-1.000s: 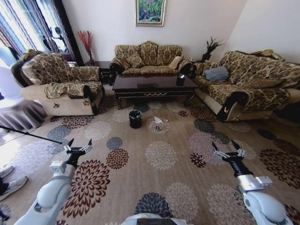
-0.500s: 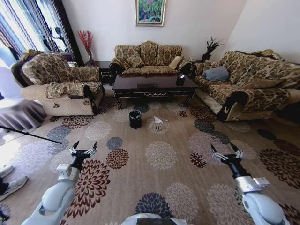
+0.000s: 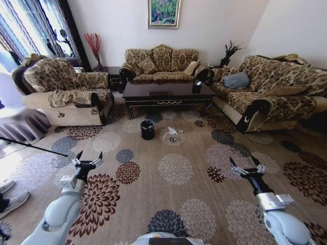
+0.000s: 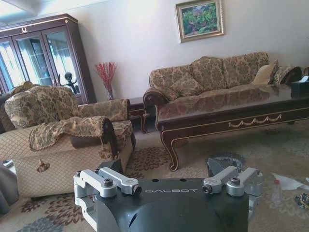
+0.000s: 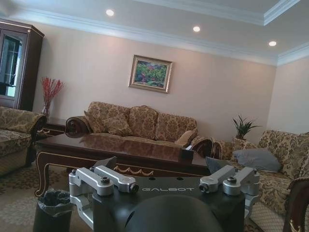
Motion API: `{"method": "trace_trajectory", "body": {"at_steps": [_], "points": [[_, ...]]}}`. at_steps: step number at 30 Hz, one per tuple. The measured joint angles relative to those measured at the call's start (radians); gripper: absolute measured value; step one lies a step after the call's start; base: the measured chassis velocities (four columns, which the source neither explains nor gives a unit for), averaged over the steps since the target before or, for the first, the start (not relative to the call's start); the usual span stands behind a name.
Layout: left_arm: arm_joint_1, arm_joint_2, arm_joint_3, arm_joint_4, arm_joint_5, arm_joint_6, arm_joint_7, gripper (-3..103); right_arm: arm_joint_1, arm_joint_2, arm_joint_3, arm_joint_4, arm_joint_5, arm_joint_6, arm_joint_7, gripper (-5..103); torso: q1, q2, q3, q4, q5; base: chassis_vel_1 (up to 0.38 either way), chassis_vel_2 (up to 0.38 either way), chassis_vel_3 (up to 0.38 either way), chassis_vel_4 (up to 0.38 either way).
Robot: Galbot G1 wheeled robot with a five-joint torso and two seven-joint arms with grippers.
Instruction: Move to the front of the table and pick up the trash from the floor, then place it into the trash bin.
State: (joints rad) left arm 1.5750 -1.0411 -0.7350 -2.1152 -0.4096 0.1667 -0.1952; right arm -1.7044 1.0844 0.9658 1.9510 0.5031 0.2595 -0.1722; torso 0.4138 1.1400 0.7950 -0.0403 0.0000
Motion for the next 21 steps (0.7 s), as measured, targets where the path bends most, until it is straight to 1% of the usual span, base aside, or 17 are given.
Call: {"method": "trace_trajectory", "body": {"at_steps": [1, 4, 6, 10, 15, 16, 21], "points": [[0.000, 0.000, 0.000, 0.000, 0.000, 0.000, 0.000, 100, 0.000, 0.000, 0.000, 0.000, 0.000, 0.000, 0.000, 100, 0.000, 0.000, 0.000, 0.0000, 0.0000, 0.000, 0.000, 0.000, 0.000], [0.001, -0.002, -0.001, 0.000, 0.004, 0.010, -0.007, 100, 0.006, -0.002, 0.000, 0.007, 0.002, -0.007, 0.003, 100, -0.010, -0.022, -0.012, 0.0000, -0.0001, 0.000, 0.000, 0.000, 0.000], [0.002, -0.003, -0.001, 0.000, 0.004, 0.010, -0.007, 100, 0.006, -0.002, 0.000, 0.007, 0.002, -0.007, 0.003, 100, -0.012, -0.026, -0.014, 0.0000, -0.0001, 0.000, 0.000, 0.000, 0.000], [0.008, -0.005, -0.002, -0.001, 0.011, 0.010, -0.011, 100, -0.005, 0.010, 0.002, 0.004, 0.001, -0.005, 0.002, 100, -0.025, -0.054, -0.029, -0.0002, -0.0001, 0.000, 0.000, 0.000, 0.000], [0.018, -0.004, 0.006, 0.002, 0.048, 0.008, -0.013, 100, -0.010, 0.022, 0.003, 0.004, 0.002, -0.001, 0.000, 100, -0.037, -0.082, -0.045, -0.0001, 0.0000, 0.000, 0.000, 0.000, 0.000], [0.023, -0.002, 0.007, 0.002, 0.052, 0.006, -0.013, 100, -0.009, 0.023, 0.004, 0.004, 0.004, -0.001, 0.000, 100, -0.041, -0.092, -0.051, -0.0001, 0.0000, 0.000, 0.000, 0.000, 0.000], [0.028, 0.003, 0.005, 0.002, 0.054, 0.001, -0.013, 100, -0.006, 0.026, 0.004, 0.003, 0.012, -0.001, 0.001, 100, -0.050, -0.112, -0.062, 0.0000, -0.0001, 0.000, 0.000, 0.000, 0.000]]}}
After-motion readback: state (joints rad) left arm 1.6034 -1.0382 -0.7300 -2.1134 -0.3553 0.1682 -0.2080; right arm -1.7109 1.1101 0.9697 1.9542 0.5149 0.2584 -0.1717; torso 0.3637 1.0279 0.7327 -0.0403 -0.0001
